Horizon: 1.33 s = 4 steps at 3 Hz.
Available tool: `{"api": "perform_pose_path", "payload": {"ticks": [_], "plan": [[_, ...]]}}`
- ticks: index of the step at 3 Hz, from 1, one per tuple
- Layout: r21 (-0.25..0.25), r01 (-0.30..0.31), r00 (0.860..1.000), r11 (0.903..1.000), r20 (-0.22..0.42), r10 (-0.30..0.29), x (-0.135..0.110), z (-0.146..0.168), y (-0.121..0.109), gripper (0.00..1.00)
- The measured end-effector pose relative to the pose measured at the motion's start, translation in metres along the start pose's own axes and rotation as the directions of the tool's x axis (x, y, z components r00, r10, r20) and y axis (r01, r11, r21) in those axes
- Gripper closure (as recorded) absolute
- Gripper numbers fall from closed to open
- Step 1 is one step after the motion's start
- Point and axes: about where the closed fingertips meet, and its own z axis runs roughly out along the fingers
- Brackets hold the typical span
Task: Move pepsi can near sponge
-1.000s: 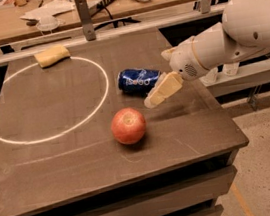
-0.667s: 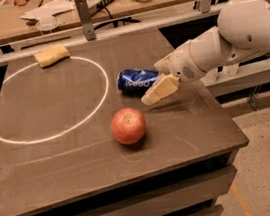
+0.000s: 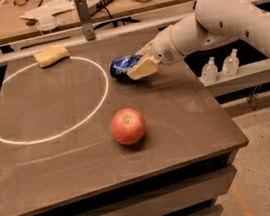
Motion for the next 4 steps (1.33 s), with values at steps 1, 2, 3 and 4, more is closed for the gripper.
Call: {"api": "perform_pose_path", "payload": {"ticks": [1,2,3,4], "plan": [[0.08,0.021,0.999,0.9966,0.026,-0.023,-0.036,0.008,-0.043,1.0],[0.131,0.026,0.999,0.9911,0.025,-0.029,-0.066,0.028,-0.076,1.0],[0.128,-0.009,0.999,0.9917,0.035,0.005,-0.088,0.076,-0.091,1.0],[0.1,-0.041,0.996,0.9942,0.084,0.032,-0.104,0.119,-0.086,0.96]]}}
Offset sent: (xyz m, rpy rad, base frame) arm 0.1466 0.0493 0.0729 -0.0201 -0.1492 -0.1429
